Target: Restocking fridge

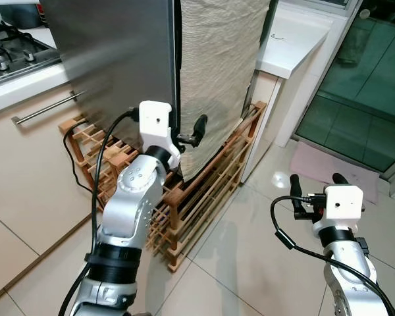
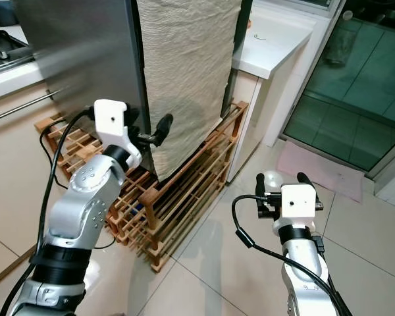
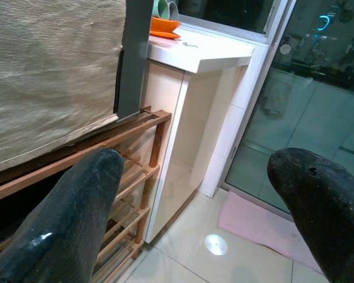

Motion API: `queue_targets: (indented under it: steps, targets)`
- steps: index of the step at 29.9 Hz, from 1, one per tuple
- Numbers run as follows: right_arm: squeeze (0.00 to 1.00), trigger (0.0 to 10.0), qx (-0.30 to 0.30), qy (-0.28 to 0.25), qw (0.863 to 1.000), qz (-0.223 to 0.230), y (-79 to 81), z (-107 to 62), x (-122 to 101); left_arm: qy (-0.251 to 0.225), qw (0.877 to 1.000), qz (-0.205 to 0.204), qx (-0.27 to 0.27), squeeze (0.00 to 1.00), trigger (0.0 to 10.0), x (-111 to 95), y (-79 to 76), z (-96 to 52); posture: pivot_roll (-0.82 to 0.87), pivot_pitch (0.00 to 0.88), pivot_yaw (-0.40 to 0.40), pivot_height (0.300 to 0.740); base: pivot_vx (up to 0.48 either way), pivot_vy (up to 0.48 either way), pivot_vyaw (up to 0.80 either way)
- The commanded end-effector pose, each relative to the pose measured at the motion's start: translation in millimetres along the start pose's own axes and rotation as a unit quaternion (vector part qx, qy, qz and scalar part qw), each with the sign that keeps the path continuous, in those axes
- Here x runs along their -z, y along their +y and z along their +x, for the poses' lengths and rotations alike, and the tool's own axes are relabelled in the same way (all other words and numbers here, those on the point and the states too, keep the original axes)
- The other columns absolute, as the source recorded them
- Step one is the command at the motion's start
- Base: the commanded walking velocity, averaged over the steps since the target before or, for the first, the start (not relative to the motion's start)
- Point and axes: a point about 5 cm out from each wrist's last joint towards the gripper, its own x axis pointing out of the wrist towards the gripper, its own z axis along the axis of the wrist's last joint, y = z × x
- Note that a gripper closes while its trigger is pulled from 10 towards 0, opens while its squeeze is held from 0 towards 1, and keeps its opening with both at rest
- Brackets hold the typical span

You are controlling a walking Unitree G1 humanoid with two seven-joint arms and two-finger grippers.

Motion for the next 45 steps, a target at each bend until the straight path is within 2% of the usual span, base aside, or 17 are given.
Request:
queue_targets:
  steps: [1, 4, 13, 19, 25, 33, 36, 41, 43, 45]
  targets:
    - [0.00, 10.0, 0.007, -0.001, 1.000, -0.008, -2.6, -2.4, -3, 0.003, 1.000, 0.008, 0.004, 0.00, 10.0, 1, -3.4, 4.8, -0.04, 0.000, -0.035, 0.740, 0.000, 0.000, 0.00]
    - [0.00, 10.0, 0.009, 0.003, 1.000, -0.007, -2.2, -4.5, -2, 0.009, 1.000, 0.019, -0.004, 0.00, 10.0, 2, -1.3, 10.5, -0.04, 0.000, -0.034, 0.740, 0.000, 0.000, 0.00]
    - [0.00, 10.0, 0.014, 0.014, 1.000, -0.010, -9.9, -2.1, 6, 0.015, 1.000, 0.009, -0.021, 0.00, 10.0, 8, 2.4, 16.4, -0.05, 0.000, -0.035, 0.740, 0.000, 0.000, 0.00]
    - [0.00, 10.0, 0.013, 0.017, 1.000, -0.011, -11.1, -3.1, 9, 0.017, 1.000, 0.005, -0.018, 0.00, 10.0, 11, -2.2, 22.1, -0.06, 0.000, -0.039, 0.740, 0.000, 0.000, 0.00]
    - [0.00, 10.0, 0.013, 0.020, 1.000, -0.013, -13.5, -4.3, 13, 0.006, 0.999, 0.000, -0.035, 0.00, 10.0, 4, -1.6, 32.8, -0.07, 0.000, -0.038, 0.740, 0.000, 0.000, 0.00]
    - [0.00, 10.0, 0.014, 0.022, 1.000, -0.014, -14.6, -7.2, 15, 0.010, 0.999, -0.009, -0.041, 0.00, 10.0, 7, 0.7, 34.5, -0.07, 0.000, -0.038, 0.740, 0.000, 0.000, 0.00]
    - [0.00, 10.0, 0.013, 0.020, 1.000, -0.014, -13.1, -7.9, 13, 0.013, 0.999, -0.026, -0.035, 0.00, 10.0, 8, -5.8, 38.2, -0.07, 0.000, -0.037, 0.740, 0.000, 0.000, 0.00]
    - [0.00, 10.0, 0.012, 0.018, 1.000, -0.013, -12.2, -8.4, 12, 0.034, 0.995, -0.095, -0.017, 0.00, 10.0, 11, -21.6, 45.7, -0.07, 0.000, -0.039, 0.740, 0.000, 0.000, 0.00]
    - [0.00, 10.0, 0.011, 0.018, 1.000, -0.013, -11.9, -8.9, 12, 0.037, 0.995, -0.096, -0.006, 0.00, 10.0, 10, -28.6, 48.1, -0.07, 0.000, -0.038, 0.740, 0.000, 0.000, 0.00]
    - [0.00, 10.0, 0.010, 0.018, 1.000, -0.012, -11.0, -9.3, 10, 0.032, 0.996, -0.078, 0.020, 0.00, 10.0, 7, -39.0, 49.5, -0.08, 0.000, -0.038, 0.740, 0.000, 0.000, 0.00]
